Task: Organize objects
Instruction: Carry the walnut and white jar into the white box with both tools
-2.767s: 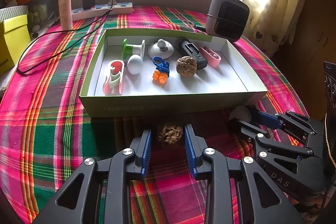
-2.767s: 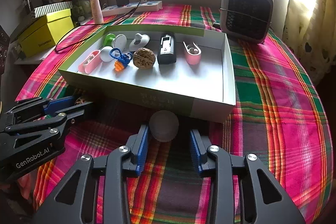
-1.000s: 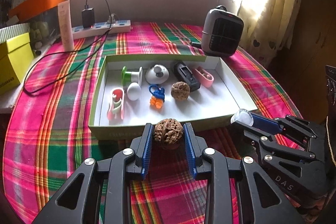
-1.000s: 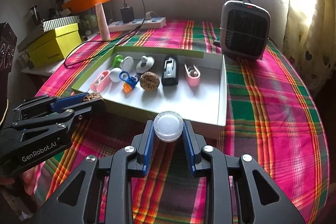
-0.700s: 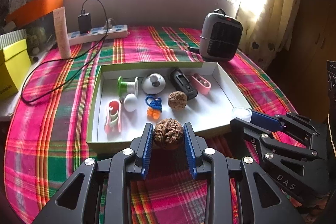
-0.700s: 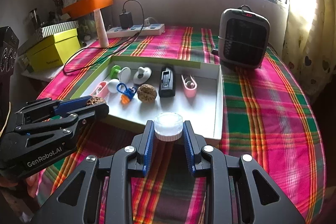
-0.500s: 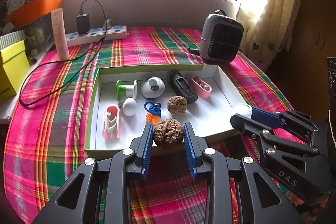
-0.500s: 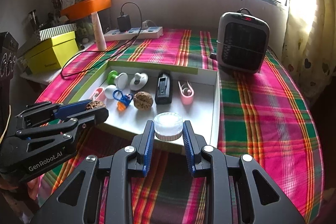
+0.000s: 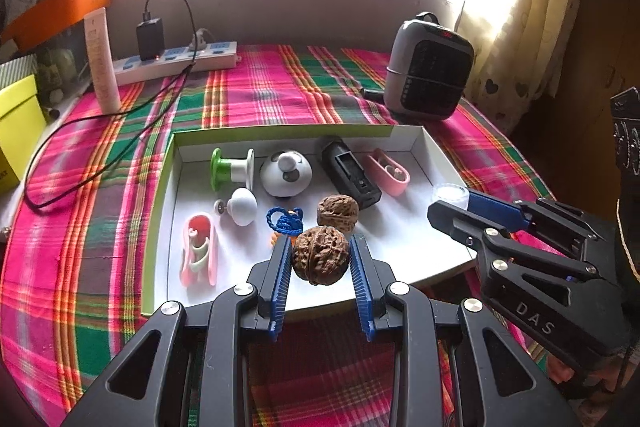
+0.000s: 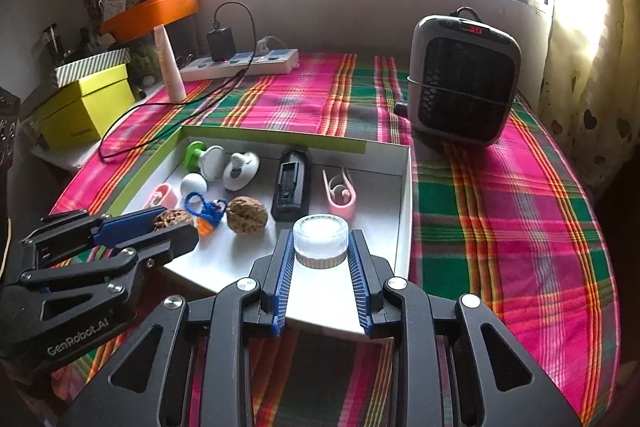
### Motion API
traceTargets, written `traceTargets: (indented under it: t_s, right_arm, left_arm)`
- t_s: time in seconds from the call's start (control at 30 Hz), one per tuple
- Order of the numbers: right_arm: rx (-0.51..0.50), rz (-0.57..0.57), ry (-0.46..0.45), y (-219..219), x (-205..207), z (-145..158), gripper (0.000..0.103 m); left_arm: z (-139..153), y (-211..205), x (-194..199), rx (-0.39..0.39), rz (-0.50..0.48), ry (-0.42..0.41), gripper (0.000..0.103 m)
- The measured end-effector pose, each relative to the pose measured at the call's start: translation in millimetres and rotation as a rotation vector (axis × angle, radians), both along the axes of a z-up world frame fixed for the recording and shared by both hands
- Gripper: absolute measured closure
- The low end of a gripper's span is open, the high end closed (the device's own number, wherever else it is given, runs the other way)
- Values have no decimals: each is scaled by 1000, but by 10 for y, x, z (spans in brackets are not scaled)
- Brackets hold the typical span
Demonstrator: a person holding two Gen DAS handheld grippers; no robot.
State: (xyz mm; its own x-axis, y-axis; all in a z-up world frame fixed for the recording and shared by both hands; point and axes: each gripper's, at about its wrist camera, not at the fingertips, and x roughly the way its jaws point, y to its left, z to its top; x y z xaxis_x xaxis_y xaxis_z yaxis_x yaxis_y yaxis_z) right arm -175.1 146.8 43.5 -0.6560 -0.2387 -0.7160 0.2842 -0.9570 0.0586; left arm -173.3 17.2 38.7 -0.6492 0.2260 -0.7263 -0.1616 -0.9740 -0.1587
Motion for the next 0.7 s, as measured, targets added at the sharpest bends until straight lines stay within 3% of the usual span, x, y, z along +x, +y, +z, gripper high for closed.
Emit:
traceTargets:
  t_s: [0.7]
  right_arm:
    - [21,17,-52,-1,-263,-200,74]
  left_arm:
    - [-201,109,-177,-22,-8,-48,76]
